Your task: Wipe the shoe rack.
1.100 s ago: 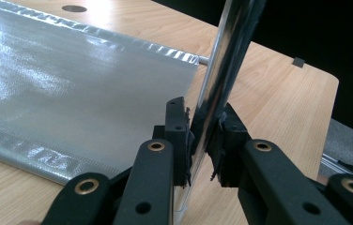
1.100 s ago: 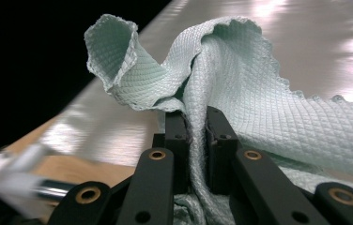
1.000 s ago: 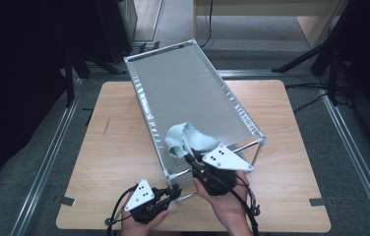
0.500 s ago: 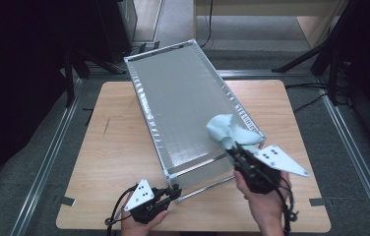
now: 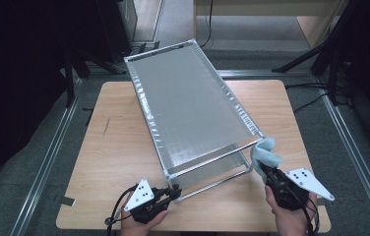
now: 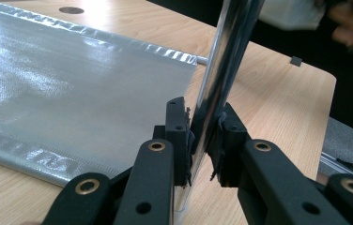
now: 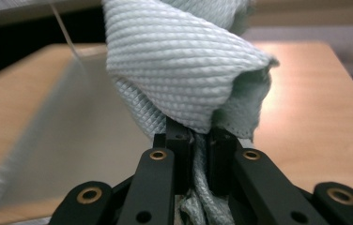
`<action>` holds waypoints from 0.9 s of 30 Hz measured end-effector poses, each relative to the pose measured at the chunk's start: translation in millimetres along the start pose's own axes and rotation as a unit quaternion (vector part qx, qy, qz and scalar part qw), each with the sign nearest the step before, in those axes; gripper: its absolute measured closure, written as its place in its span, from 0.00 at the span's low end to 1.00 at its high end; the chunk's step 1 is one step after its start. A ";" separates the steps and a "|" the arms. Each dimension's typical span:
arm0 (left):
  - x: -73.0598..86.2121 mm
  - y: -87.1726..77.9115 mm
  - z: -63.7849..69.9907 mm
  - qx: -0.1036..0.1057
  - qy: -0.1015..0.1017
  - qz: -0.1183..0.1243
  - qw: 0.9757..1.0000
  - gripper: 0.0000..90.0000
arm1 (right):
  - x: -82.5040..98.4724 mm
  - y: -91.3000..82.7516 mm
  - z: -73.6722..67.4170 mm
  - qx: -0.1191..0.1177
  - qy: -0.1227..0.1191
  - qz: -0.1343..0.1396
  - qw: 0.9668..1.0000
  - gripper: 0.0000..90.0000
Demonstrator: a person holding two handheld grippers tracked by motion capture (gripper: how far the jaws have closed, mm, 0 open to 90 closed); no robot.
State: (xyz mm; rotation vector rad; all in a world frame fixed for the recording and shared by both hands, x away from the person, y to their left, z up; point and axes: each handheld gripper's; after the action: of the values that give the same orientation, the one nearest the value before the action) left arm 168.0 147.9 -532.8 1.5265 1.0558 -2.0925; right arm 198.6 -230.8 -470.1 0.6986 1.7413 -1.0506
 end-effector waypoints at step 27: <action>0.3 0.0 -0.9 0.003 0.004 0.000 1.000 0.88 | -8.2 18.3 -5.0 -0.006 0.010 -0.023 1.000 0.92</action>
State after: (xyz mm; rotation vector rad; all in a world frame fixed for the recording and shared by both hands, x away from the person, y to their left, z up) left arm 168.5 148.5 -533.2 1.5396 1.0527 -2.0933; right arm 214.5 -217.8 -467.9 0.6674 1.7872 -1.0668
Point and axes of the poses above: each handheld gripper's, and its own axes: y roughly forward along the jaws, x roughly out of its underside, z roughly to its right, and after that the axes turned 8 degrees about -x, right-handed
